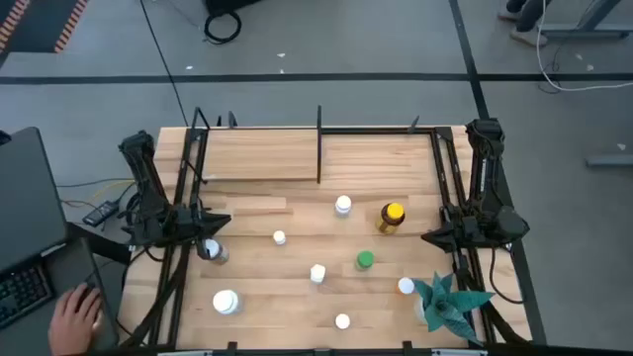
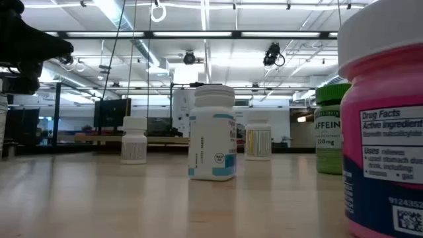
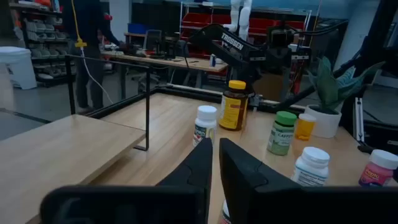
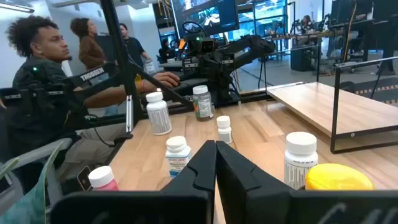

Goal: Pick and place medicine bottles onto shelf by color

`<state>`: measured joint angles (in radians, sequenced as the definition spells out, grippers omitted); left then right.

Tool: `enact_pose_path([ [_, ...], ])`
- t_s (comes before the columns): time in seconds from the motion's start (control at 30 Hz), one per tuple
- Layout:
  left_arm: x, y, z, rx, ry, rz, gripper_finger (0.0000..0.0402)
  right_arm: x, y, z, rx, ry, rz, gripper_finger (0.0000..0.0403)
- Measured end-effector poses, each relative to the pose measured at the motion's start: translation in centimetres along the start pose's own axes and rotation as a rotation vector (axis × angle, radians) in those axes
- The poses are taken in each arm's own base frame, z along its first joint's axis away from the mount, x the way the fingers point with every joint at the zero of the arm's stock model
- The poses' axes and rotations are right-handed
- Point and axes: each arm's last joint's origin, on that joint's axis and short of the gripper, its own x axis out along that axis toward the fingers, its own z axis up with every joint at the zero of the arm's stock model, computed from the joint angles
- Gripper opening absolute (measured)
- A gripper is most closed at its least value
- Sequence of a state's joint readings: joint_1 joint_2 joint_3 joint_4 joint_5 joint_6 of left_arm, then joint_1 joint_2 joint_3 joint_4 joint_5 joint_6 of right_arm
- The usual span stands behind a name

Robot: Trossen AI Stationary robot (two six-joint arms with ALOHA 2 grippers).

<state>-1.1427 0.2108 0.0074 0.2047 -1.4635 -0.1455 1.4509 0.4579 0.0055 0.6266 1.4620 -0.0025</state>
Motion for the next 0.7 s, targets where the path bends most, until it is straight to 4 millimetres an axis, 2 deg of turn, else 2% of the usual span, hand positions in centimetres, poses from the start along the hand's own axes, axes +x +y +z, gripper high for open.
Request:
enact_pose_path([
  [0.7, 0.00, 0.00, 0.00, 0.000, 0.000, 0.000, 0.0032, 0.00, 0.00, 0.00, 0.000, 0.000, 0.000, 0.0018],
])
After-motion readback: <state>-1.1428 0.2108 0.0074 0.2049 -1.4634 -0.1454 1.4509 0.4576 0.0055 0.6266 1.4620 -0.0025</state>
